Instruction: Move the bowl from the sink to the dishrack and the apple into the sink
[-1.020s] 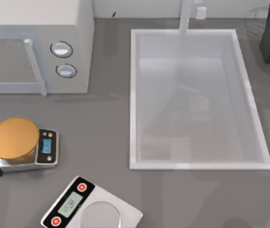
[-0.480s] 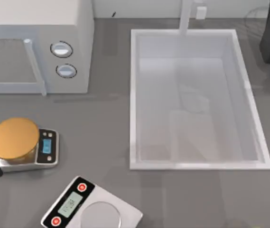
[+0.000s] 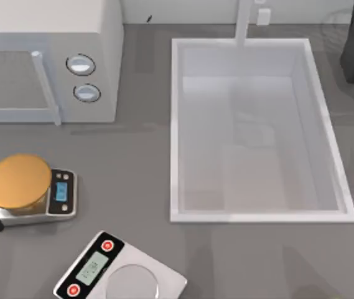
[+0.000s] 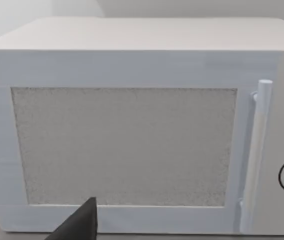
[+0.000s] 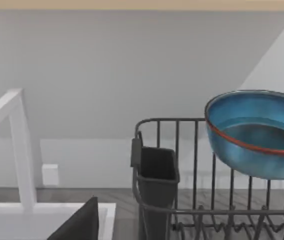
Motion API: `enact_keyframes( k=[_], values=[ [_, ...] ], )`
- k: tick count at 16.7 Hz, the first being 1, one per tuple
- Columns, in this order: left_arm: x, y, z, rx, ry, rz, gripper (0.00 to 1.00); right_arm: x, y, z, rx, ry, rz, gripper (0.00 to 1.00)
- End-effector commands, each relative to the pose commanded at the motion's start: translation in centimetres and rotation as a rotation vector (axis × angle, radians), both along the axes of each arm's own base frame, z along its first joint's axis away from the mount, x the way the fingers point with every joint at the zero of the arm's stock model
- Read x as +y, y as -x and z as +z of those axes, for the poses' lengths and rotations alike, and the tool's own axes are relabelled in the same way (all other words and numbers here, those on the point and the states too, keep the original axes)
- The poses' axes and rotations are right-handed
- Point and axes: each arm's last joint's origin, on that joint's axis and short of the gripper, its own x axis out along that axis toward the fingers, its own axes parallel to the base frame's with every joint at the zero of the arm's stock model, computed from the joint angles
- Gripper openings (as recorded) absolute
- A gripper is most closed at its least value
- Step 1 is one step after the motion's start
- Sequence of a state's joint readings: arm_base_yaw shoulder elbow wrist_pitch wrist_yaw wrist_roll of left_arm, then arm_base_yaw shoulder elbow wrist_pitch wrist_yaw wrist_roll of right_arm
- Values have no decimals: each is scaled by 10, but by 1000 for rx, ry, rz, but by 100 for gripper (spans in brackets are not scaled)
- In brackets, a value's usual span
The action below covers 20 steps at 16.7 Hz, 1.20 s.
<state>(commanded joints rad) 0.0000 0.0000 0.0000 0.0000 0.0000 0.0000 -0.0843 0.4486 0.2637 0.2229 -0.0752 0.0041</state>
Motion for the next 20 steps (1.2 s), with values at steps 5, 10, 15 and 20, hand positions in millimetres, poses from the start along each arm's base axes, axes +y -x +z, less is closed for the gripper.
enact_keyframes(
  k=[5,10,15,20],
  values=[
    [0,0,0,0,0,0,100,7,29,-52,16,-5,5,100],
    [0,0,0,0,0,0,100,9,32,-72,37,-6,7,100],
    [0,0,0,0,0,0,100,9,32,-72,37,-6,7,100],
    [0,0,0,0,0,0,100,9,32,-72,37,-6,7,100]
  ],
)
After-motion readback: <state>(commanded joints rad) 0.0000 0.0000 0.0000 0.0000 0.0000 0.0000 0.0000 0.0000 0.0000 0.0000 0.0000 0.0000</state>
